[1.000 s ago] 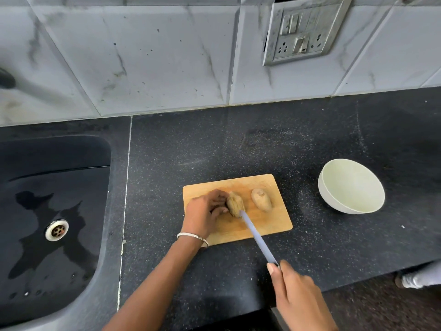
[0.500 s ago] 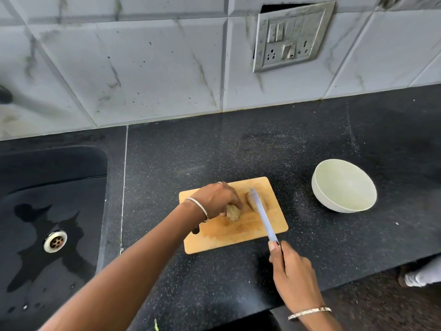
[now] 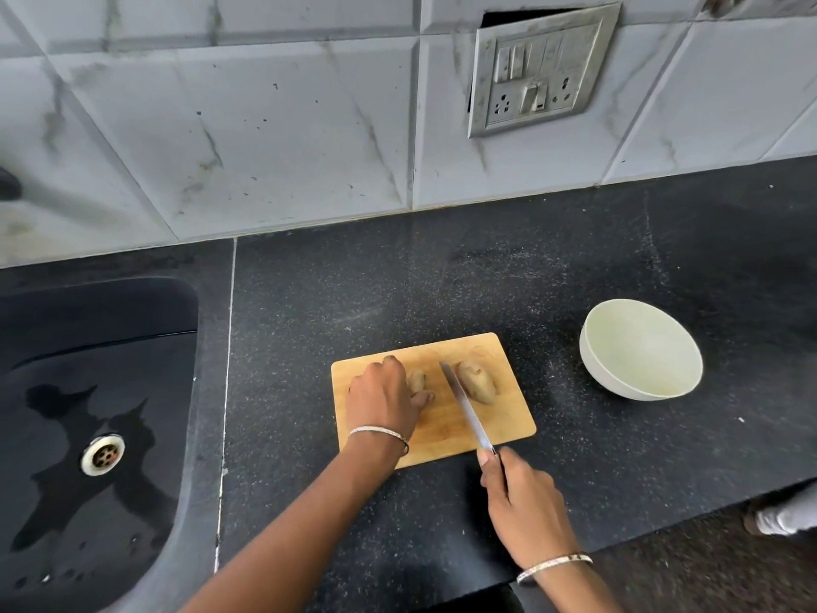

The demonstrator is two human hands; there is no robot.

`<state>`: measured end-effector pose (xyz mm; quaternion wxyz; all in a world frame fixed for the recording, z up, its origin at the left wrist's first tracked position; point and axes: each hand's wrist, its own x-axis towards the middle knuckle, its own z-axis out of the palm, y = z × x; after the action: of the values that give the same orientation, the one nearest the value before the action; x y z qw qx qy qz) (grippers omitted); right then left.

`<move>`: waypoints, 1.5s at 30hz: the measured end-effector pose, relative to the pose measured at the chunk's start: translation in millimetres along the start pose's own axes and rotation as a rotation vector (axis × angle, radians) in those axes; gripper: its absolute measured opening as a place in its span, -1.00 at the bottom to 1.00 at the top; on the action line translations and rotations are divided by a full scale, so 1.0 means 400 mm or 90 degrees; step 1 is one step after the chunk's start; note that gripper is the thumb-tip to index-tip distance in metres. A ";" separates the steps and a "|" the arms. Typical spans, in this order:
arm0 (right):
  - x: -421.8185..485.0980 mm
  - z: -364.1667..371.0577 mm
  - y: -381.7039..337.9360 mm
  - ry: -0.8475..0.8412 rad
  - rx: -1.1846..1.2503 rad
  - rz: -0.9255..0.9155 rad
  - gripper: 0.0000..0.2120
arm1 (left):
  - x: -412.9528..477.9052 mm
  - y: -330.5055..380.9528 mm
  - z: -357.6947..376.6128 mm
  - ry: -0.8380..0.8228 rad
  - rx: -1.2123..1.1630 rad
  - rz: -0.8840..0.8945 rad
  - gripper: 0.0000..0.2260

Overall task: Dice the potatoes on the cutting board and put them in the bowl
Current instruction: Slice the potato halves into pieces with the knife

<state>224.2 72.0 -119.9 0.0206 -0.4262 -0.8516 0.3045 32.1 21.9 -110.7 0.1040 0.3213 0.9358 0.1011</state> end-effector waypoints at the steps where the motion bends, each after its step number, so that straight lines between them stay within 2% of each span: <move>1: 0.003 0.003 -0.006 -0.005 -0.003 0.001 -0.60 | -0.006 0.005 0.002 0.004 -0.014 -0.023 -0.55; 6: 0.011 0.011 -0.026 -0.024 -0.009 0.027 -0.69 | 0.001 0.005 0.003 -0.050 -0.114 -0.104 -0.44; 9: 0.018 0.018 -0.026 -0.039 -0.012 0.041 -0.72 | 0.017 -0.026 -0.005 -0.081 -0.197 -0.131 -0.60; 12: 0.022 0.020 -0.030 -0.051 -0.001 0.042 -0.73 | 0.029 -0.058 -0.023 -0.038 -0.202 -0.071 -0.75; 16: 0.028 0.022 -0.044 -0.063 0.006 0.037 -0.71 | 0.040 -0.054 -0.026 -0.097 -0.229 0.038 -0.60; 18: 0.033 0.025 -0.052 -0.067 0.006 0.036 -0.71 | 0.037 -0.044 -0.018 -0.077 -0.211 0.051 -0.57; 23: 0.039 0.023 -0.067 -0.066 -0.003 0.030 -0.69 | 0.022 -0.021 -0.001 -0.012 -0.206 0.016 -0.69; 27: 0.039 0.014 -0.056 -0.045 -0.002 0.033 -0.69 | 0.022 -0.016 -0.002 -0.054 -0.196 0.074 -0.77; 31: 0.030 0.011 -0.036 -0.030 -0.012 0.033 -0.68 | 0.021 -0.024 -0.007 -0.109 -0.155 0.127 -0.70; 35: 0.019 0.018 -0.021 -0.022 -0.034 0.026 -0.69 | -0.002 -0.025 0.014 -0.053 -0.167 0.113 -0.52; 40: 0.015 0.022 -0.017 -0.025 -0.053 0.021 -0.68 | -0.032 -0.013 0.036 0.032 -0.141 0.122 -0.72; 45: 0.016 0.013 -0.014 -0.041 -0.054 0.001 -0.68 | -0.033 -0.019 0.034 0.031 -0.163 0.131 -0.75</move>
<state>214.6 71.7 -122.5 -0.0250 -0.4172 -0.8638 0.2815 41.5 9.2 -124.0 0.1102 0.3966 0.8798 0.2376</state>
